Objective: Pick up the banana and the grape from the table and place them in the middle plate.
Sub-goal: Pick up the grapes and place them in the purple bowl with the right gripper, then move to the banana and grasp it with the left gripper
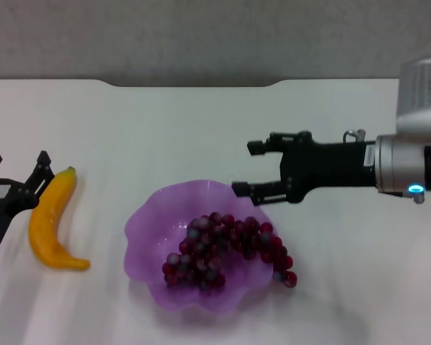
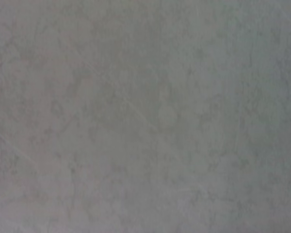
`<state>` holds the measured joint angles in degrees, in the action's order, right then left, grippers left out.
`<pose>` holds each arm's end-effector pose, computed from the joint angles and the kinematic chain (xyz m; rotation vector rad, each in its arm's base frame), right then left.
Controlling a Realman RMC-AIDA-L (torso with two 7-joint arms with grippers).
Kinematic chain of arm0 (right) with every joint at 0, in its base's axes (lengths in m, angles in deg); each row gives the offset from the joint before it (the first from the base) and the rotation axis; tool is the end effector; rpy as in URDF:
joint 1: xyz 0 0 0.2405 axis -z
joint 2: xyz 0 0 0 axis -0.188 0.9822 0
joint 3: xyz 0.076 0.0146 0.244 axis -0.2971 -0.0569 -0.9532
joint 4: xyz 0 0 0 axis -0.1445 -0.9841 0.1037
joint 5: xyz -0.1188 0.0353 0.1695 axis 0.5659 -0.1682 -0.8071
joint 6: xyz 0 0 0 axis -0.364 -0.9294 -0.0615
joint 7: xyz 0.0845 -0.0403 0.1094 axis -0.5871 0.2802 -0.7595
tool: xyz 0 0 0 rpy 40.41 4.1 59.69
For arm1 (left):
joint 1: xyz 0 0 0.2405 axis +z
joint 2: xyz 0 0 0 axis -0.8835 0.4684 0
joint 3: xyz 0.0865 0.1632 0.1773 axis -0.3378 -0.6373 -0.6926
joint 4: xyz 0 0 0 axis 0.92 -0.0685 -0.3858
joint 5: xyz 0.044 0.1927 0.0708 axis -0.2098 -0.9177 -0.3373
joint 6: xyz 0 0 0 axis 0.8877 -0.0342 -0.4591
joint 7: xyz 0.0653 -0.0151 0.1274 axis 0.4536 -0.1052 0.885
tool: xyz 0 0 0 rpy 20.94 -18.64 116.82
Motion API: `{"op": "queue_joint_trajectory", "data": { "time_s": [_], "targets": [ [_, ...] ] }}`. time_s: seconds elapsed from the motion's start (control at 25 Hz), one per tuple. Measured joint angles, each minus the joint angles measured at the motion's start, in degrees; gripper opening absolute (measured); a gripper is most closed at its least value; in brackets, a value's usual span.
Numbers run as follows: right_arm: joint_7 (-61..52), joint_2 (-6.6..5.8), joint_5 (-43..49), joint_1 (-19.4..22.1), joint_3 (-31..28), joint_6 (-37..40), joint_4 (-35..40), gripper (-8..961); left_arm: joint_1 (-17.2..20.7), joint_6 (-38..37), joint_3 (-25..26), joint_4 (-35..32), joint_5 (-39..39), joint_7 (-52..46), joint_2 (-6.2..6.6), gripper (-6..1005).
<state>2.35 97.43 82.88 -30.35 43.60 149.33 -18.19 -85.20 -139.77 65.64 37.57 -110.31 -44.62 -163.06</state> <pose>0.1911 0.3949 -0.0218 -2.7916 0.2409 0.5428 -0.3459 0.3186 -0.0076 -1.5755 -0.6181 -0.6952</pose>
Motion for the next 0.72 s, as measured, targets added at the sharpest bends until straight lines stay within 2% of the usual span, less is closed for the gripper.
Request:
{"op": "queue_joint_trajectory", "data": {
  "time_s": [0.2,0.48,0.72],
  "targets": [
    [-0.09,-0.29,-5.40,2.06,-0.09,2.69,4.82,843,0.31,0.00,0.00,-0.02,0.00,0.00,0.09,877],
    [-0.53,-0.16,-18.33,12.03,-2.12,3.99,16.30,848,0.20,1.26,0.00,-0.09,0.00,0.00,0.16,877],
    [6.40,-0.08,-29.30,19.84,-9.15,6.87,18.17,647,0.26,1.32,0.00,-0.10,0.00,0.00,0.18,877]
  ]
}}
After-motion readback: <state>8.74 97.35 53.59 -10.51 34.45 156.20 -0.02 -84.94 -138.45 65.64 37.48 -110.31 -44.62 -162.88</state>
